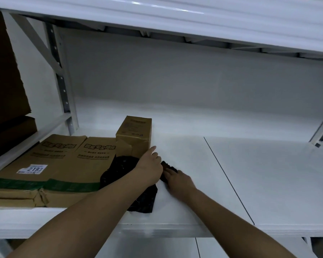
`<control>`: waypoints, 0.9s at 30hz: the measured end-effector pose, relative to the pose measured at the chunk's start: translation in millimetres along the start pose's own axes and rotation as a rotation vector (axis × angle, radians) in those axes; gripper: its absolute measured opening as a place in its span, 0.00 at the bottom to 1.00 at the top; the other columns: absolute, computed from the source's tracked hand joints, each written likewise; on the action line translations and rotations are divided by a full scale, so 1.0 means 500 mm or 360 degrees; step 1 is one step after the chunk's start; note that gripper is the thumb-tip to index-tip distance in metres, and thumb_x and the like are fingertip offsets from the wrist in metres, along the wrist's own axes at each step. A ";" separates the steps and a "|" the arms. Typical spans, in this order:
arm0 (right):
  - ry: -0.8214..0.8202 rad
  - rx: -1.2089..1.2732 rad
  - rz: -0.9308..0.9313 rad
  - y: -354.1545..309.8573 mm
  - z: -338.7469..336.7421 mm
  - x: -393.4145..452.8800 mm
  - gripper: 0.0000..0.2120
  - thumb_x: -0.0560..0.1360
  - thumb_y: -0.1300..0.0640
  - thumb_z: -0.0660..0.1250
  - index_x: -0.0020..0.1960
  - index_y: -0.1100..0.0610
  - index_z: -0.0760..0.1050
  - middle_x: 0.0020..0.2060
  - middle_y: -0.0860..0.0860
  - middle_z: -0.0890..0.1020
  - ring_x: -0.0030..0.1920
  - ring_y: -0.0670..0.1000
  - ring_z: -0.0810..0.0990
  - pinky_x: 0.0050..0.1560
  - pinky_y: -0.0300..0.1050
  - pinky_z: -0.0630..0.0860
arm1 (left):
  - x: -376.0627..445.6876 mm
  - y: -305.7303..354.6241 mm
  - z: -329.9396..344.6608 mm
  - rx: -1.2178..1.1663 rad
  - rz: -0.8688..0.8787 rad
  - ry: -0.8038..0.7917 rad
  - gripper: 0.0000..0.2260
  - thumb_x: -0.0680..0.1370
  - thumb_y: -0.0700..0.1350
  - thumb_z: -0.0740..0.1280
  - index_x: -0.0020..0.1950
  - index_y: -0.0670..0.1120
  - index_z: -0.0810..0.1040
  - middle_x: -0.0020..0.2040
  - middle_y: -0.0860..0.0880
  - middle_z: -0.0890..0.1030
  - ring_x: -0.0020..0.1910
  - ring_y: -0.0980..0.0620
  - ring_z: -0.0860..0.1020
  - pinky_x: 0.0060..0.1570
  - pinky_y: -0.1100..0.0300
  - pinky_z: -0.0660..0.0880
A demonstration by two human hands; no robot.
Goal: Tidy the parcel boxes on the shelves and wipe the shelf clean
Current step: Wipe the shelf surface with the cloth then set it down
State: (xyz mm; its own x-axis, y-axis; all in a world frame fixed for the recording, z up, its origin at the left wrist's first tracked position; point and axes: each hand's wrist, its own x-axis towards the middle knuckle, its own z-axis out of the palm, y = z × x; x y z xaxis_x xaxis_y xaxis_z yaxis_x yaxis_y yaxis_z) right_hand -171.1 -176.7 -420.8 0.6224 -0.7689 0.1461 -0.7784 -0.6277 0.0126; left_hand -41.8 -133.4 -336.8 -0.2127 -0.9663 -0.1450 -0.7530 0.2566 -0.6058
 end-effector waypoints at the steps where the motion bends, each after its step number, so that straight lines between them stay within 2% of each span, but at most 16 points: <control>1: 0.0160 0.0056 -0.0136 -0.015 -0.005 -0.001 0.22 0.74 0.61 0.67 0.68 0.56 0.73 0.64 0.53 0.76 0.54 0.57 0.79 0.45 0.43 0.77 | 0.004 0.003 0.000 -0.0010 -0.0004 0.0005 0.14 0.82 0.44 0.55 0.64 0.44 0.75 0.70 0.43 0.68 0.71 0.45 0.62 0.75 0.47 0.39; 2: 0.0266 0.0068 -0.0330 -0.024 -0.002 -0.002 0.19 0.67 0.63 0.74 0.58 0.57 0.80 0.54 0.54 0.82 0.43 0.55 0.82 0.35 0.38 0.76 | 0.005 0.003 0.002 -0.0014 -0.0009 0.0011 0.15 0.82 0.44 0.54 0.64 0.44 0.75 0.70 0.43 0.69 0.71 0.45 0.62 0.75 0.47 0.39; 3: 0.0357 0.0016 -0.0487 -0.022 0.006 -0.008 0.16 0.62 0.64 0.74 0.50 0.57 0.84 0.46 0.53 0.84 0.34 0.53 0.81 0.26 0.35 0.72 | 0.007 0.004 0.003 -0.0012 -0.0007 0.0019 0.15 0.82 0.43 0.54 0.64 0.43 0.75 0.70 0.42 0.69 0.71 0.45 0.63 0.75 0.47 0.39; 5: 0.0300 -0.0102 -0.0613 -0.005 0.005 -0.036 0.14 0.66 0.62 0.63 0.46 0.54 0.85 0.43 0.50 0.85 0.28 0.50 0.78 0.23 0.33 0.67 | 0.012 0.009 0.002 -0.0016 0.0018 0.0050 0.15 0.82 0.42 0.53 0.64 0.42 0.75 0.69 0.41 0.70 0.70 0.44 0.64 0.75 0.46 0.40; 7: 0.0225 -0.0208 -0.0649 0.029 0.015 -0.053 0.22 0.67 0.60 0.55 0.52 0.51 0.84 0.50 0.47 0.84 0.30 0.48 0.78 0.26 0.33 0.70 | 0.019 0.015 0.001 -0.0042 0.0031 0.0080 0.15 0.82 0.41 0.53 0.63 0.41 0.75 0.68 0.41 0.70 0.70 0.43 0.64 0.75 0.46 0.40; 9: 0.0102 -0.0240 -0.0537 0.068 0.001 -0.065 0.22 0.68 0.60 0.59 0.57 0.49 0.82 0.56 0.47 0.83 0.33 0.49 0.80 0.27 0.35 0.72 | 0.026 0.020 -0.002 -0.0066 0.0029 0.0097 0.15 0.81 0.42 0.53 0.63 0.42 0.75 0.68 0.41 0.70 0.70 0.44 0.64 0.75 0.46 0.40; 11: 0.0078 -0.0287 -0.0266 0.091 -0.013 -0.066 0.25 0.69 0.61 0.66 0.66 0.51 0.76 0.63 0.52 0.78 0.44 0.56 0.82 0.34 0.40 0.76 | 0.031 0.025 -0.002 -0.0064 0.0030 0.0114 0.16 0.81 0.42 0.52 0.63 0.43 0.75 0.67 0.42 0.70 0.69 0.44 0.64 0.75 0.46 0.40; 13: -0.0023 -0.0349 0.0134 0.097 -0.013 -0.058 0.26 0.77 0.62 0.60 0.74 0.54 0.63 0.71 0.55 0.68 0.60 0.60 0.74 0.49 0.47 0.75 | 0.032 0.031 -0.003 -0.0027 0.0045 0.0108 0.17 0.82 0.42 0.51 0.65 0.42 0.73 0.68 0.41 0.69 0.70 0.43 0.63 0.75 0.45 0.39; 14: -0.0058 -0.0299 0.0261 0.081 -0.012 -0.055 0.24 0.78 0.62 0.58 0.74 0.56 0.62 0.70 0.55 0.68 0.62 0.60 0.72 0.51 0.47 0.74 | 0.032 0.033 -0.003 -0.0022 0.0049 0.0102 0.17 0.82 0.42 0.50 0.66 0.42 0.73 0.68 0.41 0.69 0.70 0.43 0.63 0.75 0.45 0.39; 16: 0.0029 -0.0188 0.0212 0.027 -0.018 -0.053 0.22 0.72 0.59 0.69 0.66 0.56 0.74 0.59 0.56 0.78 0.51 0.60 0.79 0.40 0.45 0.76 | 0.036 0.037 -0.004 -0.0058 0.0048 0.0101 0.17 0.82 0.42 0.51 0.65 0.42 0.74 0.68 0.41 0.69 0.70 0.43 0.64 0.75 0.45 0.40; 18: 0.0113 -0.0328 -0.0116 0.010 0.010 -0.052 0.23 0.57 0.58 0.80 0.52 0.54 0.83 0.46 0.53 0.84 0.34 0.55 0.81 0.26 0.40 0.73 | 0.046 0.043 -0.008 -0.0122 0.0042 0.0100 0.16 0.82 0.42 0.52 0.63 0.44 0.75 0.67 0.42 0.71 0.70 0.44 0.64 0.75 0.46 0.40; 20: 0.0170 -0.0309 -0.0331 0.034 0.021 -0.058 0.20 0.59 0.61 0.76 0.51 0.53 0.83 0.46 0.52 0.85 0.31 0.54 0.80 0.25 0.39 0.72 | 0.054 0.048 -0.011 -0.0134 0.0039 0.0087 0.16 0.82 0.43 0.52 0.63 0.44 0.75 0.68 0.43 0.70 0.70 0.45 0.64 0.75 0.47 0.39; 22: 0.0037 -0.0246 -0.0222 0.075 -0.004 -0.070 0.20 0.68 0.61 0.63 0.59 0.51 0.81 0.52 0.52 0.83 0.36 0.56 0.81 0.29 0.40 0.73 | 0.059 0.055 -0.015 -0.0118 0.0051 0.0107 0.16 0.81 0.43 0.52 0.64 0.43 0.74 0.67 0.43 0.70 0.70 0.45 0.64 0.75 0.47 0.39; 24: 0.0050 -0.0296 0.0134 0.125 -0.018 -0.082 0.23 0.76 0.61 0.54 0.69 0.54 0.71 0.61 0.55 0.77 0.51 0.61 0.79 0.42 0.46 0.74 | 0.060 0.061 -0.018 -0.0106 0.0071 0.0140 0.17 0.82 0.41 0.51 0.65 0.41 0.73 0.67 0.41 0.70 0.69 0.43 0.64 0.75 0.46 0.38; 25: 0.0034 -0.0330 0.0307 0.144 -0.024 -0.088 0.22 0.78 0.61 0.53 0.72 0.56 0.65 0.64 0.57 0.73 0.57 0.61 0.75 0.49 0.48 0.72 | 0.061 0.064 -0.018 -0.0093 0.0079 0.0158 0.17 0.82 0.41 0.50 0.66 0.41 0.72 0.67 0.41 0.70 0.69 0.43 0.63 0.74 0.46 0.38; 27: -0.0071 -0.0356 0.0543 0.155 -0.032 -0.091 0.21 0.79 0.62 0.53 0.72 0.58 0.61 0.65 0.57 0.70 0.62 0.60 0.72 0.54 0.48 0.71 | 0.062 0.069 -0.017 -0.0076 0.0081 0.0159 0.17 0.82 0.41 0.50 0.66 0.40 0.71 0.67 0.40 0.70 0.70 0.42 0.63 0.74 0.45 0.37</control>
State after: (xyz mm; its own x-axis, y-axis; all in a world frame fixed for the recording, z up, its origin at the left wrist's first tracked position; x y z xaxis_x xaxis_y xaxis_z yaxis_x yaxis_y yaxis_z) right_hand -261.1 -188.4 -410.6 0.3246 -0.9360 0.1359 -0.9363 -0.2976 0.1866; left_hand -79.7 -154.5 -355.4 -0.3109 -0.9457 -0.0945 -0.7681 0.3085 -0.5612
